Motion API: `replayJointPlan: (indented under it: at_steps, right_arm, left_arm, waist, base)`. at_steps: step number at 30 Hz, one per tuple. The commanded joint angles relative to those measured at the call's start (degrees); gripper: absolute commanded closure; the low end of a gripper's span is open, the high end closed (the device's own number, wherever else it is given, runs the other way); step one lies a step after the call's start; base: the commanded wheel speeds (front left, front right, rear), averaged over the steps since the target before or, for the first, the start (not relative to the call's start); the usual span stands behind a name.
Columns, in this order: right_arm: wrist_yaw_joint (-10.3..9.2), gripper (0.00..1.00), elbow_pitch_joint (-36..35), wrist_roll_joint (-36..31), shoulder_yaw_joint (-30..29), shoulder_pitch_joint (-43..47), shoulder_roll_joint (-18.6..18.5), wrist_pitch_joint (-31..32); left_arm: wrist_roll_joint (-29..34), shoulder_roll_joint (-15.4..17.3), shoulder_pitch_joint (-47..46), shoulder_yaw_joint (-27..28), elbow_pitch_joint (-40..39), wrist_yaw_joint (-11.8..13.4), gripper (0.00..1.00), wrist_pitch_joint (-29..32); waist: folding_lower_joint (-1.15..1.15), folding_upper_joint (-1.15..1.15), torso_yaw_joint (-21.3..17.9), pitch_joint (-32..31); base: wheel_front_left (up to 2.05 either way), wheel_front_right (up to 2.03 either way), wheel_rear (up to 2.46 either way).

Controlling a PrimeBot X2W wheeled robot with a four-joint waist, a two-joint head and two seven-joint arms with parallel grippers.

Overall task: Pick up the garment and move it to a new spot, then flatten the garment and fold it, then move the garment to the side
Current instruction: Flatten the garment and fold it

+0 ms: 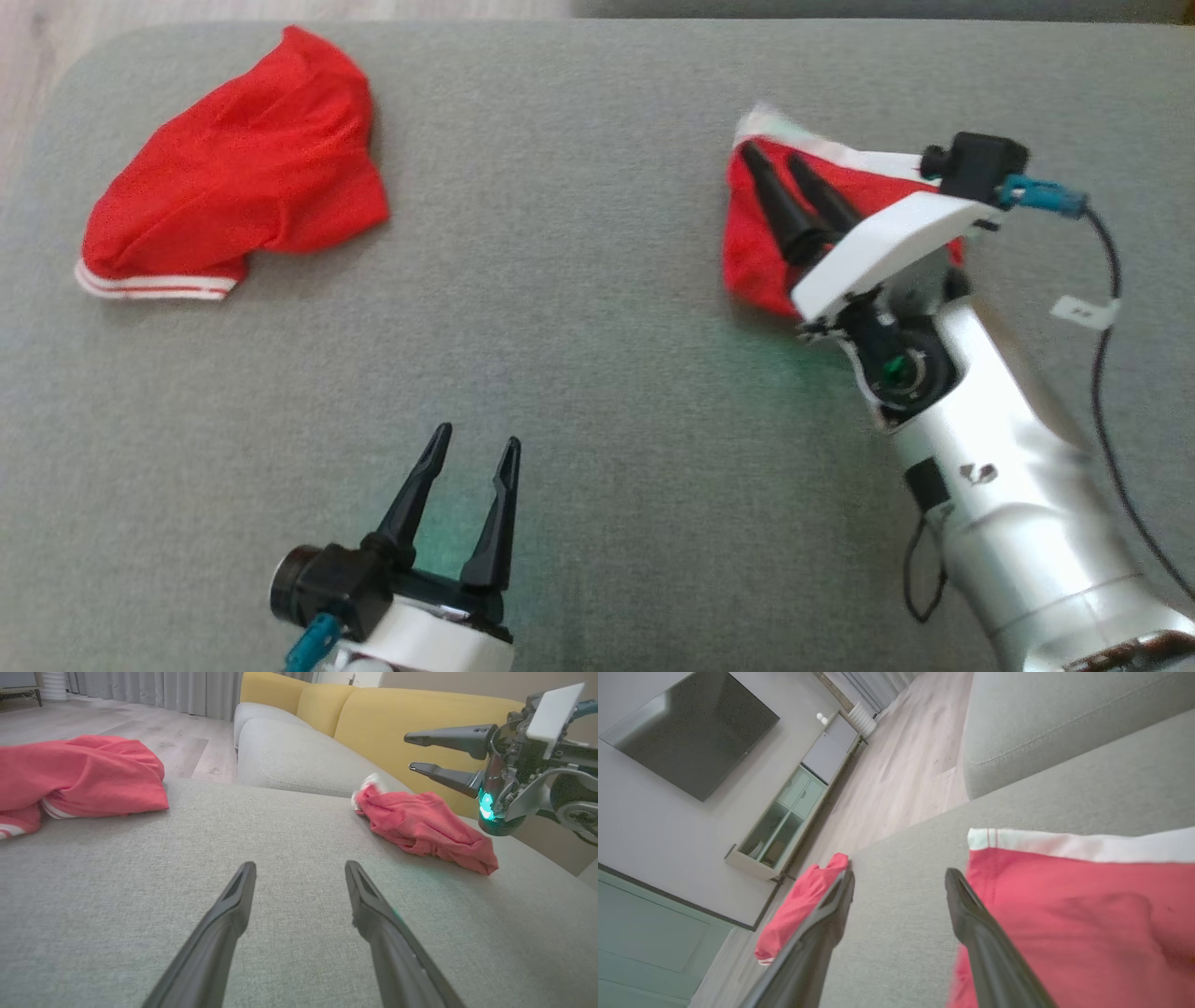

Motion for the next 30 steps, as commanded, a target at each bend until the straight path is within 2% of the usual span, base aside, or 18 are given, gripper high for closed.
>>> replayJointPlan:
  at_steps: [1,4,7,12,16,18,19,20,22,26,30]
  right_arm:
    - [0.39,0.0,-3.7,2.2,3.3,-0.6,0.7,-2.2]
    - [0.39,0.0,-7.4,3.1,6.8,2.2,0.7,-5.1]
    - [0.39,0.0,-10.4,-5.7,6.5,5.5,0.5,-9.6]
    - [0.39,0.0,-15.7,-26.1,-3.0,14.9,-2.4,-15.4]
    - [0.39,0.0,-21.1,-36.4,-11.7,22.4,-2.4,-16.1]
    - [0.39,0.0,-22.9,-38.6,-14.9,24.3,-1.9,-15.5]
    - [0.39,0.26,-23.5,-39.7,-15.8,24.6,-1.8,-15.0]
    - [0.39,0.26,-23.5,-39.7,-15.8,24.6,-1.8,-15.0]
    - [0.39,1.0,-24.1,-40.4,-16.8,24.2,-1.6,-13.9]
    - [0.39,1.0,-21.9,-41.4,-16.0,20.5,-2.5,-11.0]
    - [0.39,1.0,-16.0,-43.1,-15.4,15.8,-3.9,-9.7]
  left_arm:
    - [0.5,-0.2,-0.3,2.5,-1.3,-0.3,0.0,-0.3]
    - [0.6,-0.3,0.1,3.2,-1.3,-0.3,0.0,-0.3]
    - [0.7,-0.3,0.9,4.1,-1.5,-0.3,0.0,-0.3]
    - [0.9,-0.4,2.5,5.8,-2.1,-0.3,0.0,-0.3]
    - [1.2,-0.4,3.3,6.3,-2.4,-0.3,0.0,-0.3]
    - [1.3,-0.4,3.4,6.3,-2.5,-0.3,0.0,-0.3]
    - [1.4,-0.4,3.3,6.0,-2.5,-0.3,0.0,-0.3]
    - [1.4,-0.4,3.3,6.0,-2.5,-0.3,0.0,-0.3]
    - [1.4,-0.4,2.9,5.4,-2.6,-0.3,0.0,-0.3]
    - [1.2,-0.4,1.8,4.3,-2.5,-0.3,0.0,-0.3]
    - [1.0,-0.4,0.6,3.8,-2.2,-0.3,0.0,-0.3]
  waist:
    - [0.0,0.0,-1.0,-0.6]
    - [0.0,0.0,-2.1,-1.3]
    - [0.0,0.0,-3.2,-2.4]
    - [0.0,0.0,-4.4,-4.2]
    - [0.0,0.0,-4.7,-4.6]
    - [0.0,0.0,-4.6,-4.3]
    - [0.0,0.0,-4.4,-4.0]
    - [0.0,0.0,-4.4,-4.0]
    - [0.0,0.0,-3.8,-3.3]
    - [0.0,0.0,-1.8,-1.5]
    - [0.0,0.0,1.0,0.0]
  base:
    - [0.0,0.0,0.0]
    - [0.0,0.0,0.0]
    - [0.0,0.0,0.0]
    - [0.0,0.0,0.0]
    - [0.0,0.0,0.0]
    - [0.0,0.0,0.0]
    - [0.0,0.0,0.0]
    - [0.0,0.0,0.0]
    - [0.0,0.0,0.0]
    - [0.0,0.0,0.0]
    - [0.0,0.0,0.0]
